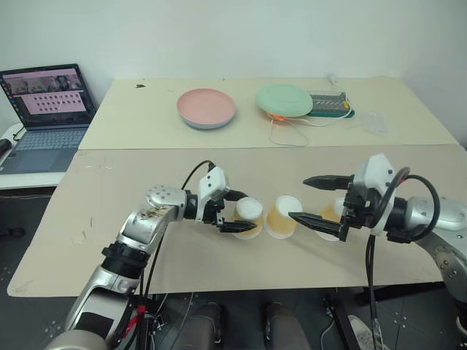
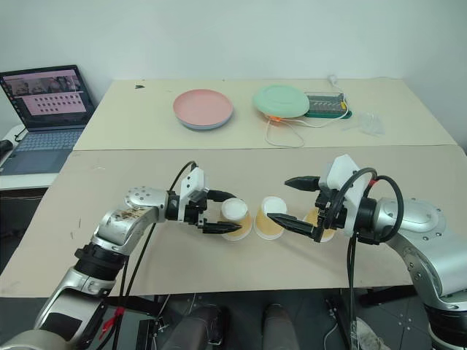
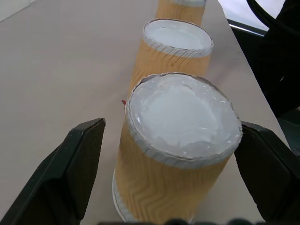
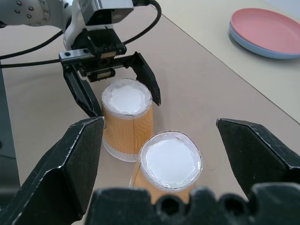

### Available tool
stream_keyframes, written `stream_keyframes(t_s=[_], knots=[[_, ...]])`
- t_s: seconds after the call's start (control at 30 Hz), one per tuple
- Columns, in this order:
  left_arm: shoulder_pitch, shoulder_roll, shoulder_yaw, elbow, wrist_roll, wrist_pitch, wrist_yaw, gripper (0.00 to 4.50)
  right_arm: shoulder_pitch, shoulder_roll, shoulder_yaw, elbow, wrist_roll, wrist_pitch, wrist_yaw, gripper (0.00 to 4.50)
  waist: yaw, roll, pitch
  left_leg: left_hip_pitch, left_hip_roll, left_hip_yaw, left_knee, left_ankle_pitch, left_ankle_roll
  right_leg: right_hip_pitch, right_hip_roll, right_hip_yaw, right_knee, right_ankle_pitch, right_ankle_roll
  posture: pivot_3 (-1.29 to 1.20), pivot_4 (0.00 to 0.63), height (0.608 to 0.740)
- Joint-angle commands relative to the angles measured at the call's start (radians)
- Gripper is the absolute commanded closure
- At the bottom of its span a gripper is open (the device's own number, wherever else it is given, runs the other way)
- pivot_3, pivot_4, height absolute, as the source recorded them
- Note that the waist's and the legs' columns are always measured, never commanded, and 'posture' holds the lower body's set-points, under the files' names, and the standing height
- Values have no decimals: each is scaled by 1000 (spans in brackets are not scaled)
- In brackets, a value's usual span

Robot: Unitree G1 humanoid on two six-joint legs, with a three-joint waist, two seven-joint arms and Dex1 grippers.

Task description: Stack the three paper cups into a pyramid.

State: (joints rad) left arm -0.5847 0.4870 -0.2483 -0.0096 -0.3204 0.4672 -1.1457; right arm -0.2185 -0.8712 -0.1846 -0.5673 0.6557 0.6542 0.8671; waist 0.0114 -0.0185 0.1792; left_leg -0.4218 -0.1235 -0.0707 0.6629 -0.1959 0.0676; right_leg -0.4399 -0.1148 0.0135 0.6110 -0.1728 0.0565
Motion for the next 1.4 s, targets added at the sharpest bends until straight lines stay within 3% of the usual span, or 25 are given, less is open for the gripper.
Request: stream_keyframes(t_s=[0.03,0.17,0.4,0.5,0.6,0.73,1.0,1.27,1.4], knots=[[-31,64,68,-131,-63,49,-30,111,-10,-14,-49,-23,29,-3,2,0,-1,0,0,0,0,0,0,0,0,0,0,0,0,0,0,0,150,715],[-35,136,118,-230,-128,120,-41,111,8,-31,-96,-30,32,2,-9,0,0,0,0,0,0,0,0,0,0,0,0,0,0,0,0,0,150,715],[-33,209,197,-341,-259,246,-32,111,133,-51,-375,-21,81,55,-36,0,7,0,0,0,0,0,0,0,0,1,0,0,0,0,0,0,150,715],[-32,218,202,-352,-279,262,-21,111,164,-58,-411,-23,91,56,-40,0,5,0,0,0,0,0,0,0,0,1,0,0,0,0,0,0,150,715],[-7,244,202,-341,-268,254,-24,111,368,-32,-598,1,35,67,12,0,5,0,0,1,0,0,0,0,0,2,0,0,0,-1,0,0,150,715],[-6,252,187,-324,-257,237,-21,111,508,-10,-659,9,19,42,45,0,9,0,0,1,0,0,0,0,1,2,1,0,0,-1,0,0,150,715],[-21,245,177,-317,-260,239,-9,111,616,28,-588,37,-40,2,54,0,0,0,0,6,2,1,0,-1,-1,7,0,1,-1,-6,9,0,150,715],[-23,257,185,-329,-269,250,6,111,485,80,-330,121,-151,-66,-48,0,-2,0,0,6,2,1,0,-1,-1,6,-1,1,0,-6,9,0,150,715],[-13,266,193,-350,-278,263,18,111,410,95,-266,175,-180,-87,-71,0,0,1,0,6,1,1,0,-1,-1,6,-1,1,0,-6,9,0,150,715]])
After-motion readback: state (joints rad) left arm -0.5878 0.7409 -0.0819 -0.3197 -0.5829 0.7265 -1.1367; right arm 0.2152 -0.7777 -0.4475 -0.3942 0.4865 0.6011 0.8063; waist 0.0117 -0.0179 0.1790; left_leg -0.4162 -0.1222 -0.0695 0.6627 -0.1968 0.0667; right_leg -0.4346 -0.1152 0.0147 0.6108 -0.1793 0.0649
